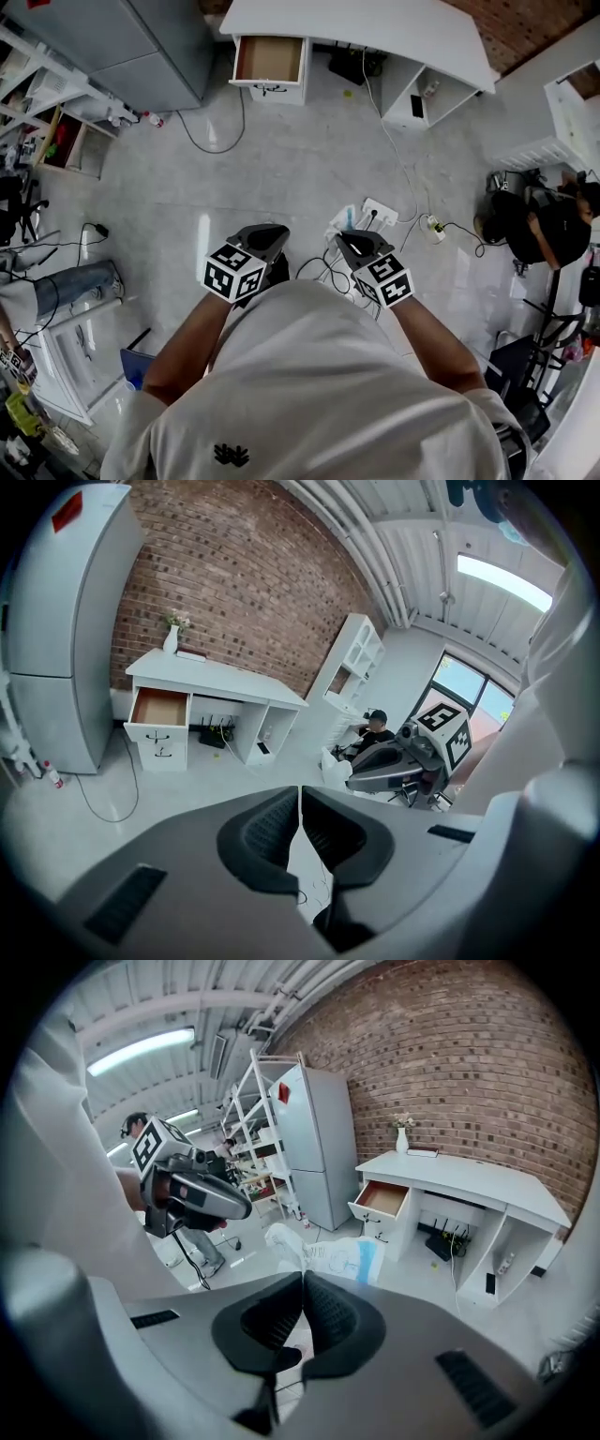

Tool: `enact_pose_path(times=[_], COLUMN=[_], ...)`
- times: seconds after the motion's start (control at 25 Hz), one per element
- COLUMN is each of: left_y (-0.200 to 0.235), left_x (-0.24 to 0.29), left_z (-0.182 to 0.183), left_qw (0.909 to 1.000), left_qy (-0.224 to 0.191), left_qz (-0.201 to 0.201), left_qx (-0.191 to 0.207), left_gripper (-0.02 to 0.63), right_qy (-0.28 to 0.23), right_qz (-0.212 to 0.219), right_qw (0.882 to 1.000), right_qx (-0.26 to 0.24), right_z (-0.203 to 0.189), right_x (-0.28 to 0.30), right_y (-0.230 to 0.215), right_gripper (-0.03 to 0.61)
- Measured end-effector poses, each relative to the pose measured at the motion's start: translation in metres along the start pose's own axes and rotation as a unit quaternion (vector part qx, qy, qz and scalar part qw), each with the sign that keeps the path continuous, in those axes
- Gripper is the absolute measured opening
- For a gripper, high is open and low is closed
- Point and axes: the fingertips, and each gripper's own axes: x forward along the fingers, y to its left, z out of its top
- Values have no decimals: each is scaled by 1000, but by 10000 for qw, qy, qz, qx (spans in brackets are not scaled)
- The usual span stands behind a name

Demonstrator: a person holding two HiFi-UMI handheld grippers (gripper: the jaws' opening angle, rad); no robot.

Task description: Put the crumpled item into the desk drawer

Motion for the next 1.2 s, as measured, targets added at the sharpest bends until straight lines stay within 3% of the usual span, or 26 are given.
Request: enact_pose_path(times=[0.2,0.48,0.64,1.0,1.2], left_y=[82,190,227,323,373], left_x=[-6,-24,-26,16,50], left_z=[52,79,100,175,244], left_qw=[9999,9997,9981,9919,9838], left_qy=[-126,-106,-305,-495,-681], left_qz=[-73,41,188,808,1214], left_qx=[-63,-234,-493,-846,-1125], left_gripper=[31,31,31,31,31], right_qy=[168,190,259,467,654], right_qz=[-61,40,231,830,1242], right_qw=[9997,9987,9968,9862,9682], right_qx=[-162,-465,-724,-1351,-2073], right_z=[72,156,187,260,311], right_x=[61,153,184,273,325], right_y=[-26,-43,-56,-150,-219], right_gripper=[29,29,29,29,29])
